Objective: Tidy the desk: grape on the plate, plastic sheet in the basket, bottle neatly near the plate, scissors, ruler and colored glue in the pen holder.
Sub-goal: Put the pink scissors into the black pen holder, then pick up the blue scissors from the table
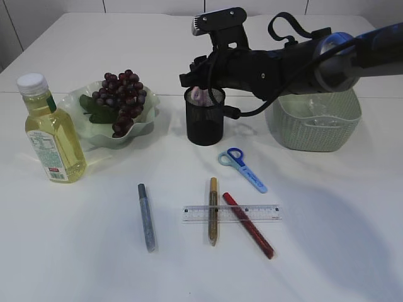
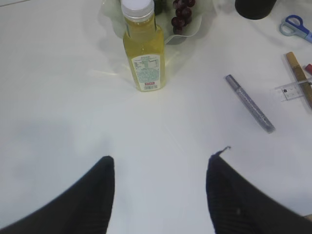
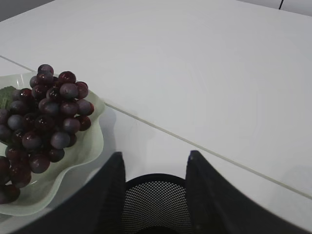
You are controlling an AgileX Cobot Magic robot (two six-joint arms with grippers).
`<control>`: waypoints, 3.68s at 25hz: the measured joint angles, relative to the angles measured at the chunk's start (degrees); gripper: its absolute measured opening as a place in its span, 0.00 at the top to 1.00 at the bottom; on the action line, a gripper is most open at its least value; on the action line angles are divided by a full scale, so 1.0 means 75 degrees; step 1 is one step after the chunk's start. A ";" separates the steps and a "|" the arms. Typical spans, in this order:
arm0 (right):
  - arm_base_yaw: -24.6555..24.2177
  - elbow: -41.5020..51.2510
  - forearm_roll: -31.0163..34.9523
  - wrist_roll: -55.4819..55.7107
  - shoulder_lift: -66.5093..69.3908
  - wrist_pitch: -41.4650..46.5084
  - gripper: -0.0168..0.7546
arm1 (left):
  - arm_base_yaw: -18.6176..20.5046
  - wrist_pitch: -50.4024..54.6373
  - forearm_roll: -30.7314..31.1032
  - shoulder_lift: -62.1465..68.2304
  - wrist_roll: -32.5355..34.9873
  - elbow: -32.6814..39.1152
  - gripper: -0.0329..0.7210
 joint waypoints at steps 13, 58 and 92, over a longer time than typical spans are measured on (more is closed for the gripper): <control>0.0000 0.0000 0.0000 0.0000 -0.0319 0.0792 0.52 | 0.0000 0.0012 0.0168 0.0000 0.0000 0.0000 0.38; -0.0108 -0.3298 -0.0964 0.1409 0.0348 1.0432 0.52 | 0.0000 0.0946 0.0024 0.0389 0.0000 0.0000 0.38; -0.0295 -0.3316 -0.0663 0.0855 0.1672 1.0394 0.52 | 0.0000 0.1122 0.0092 0.0389 0.0000 0.0000 0.38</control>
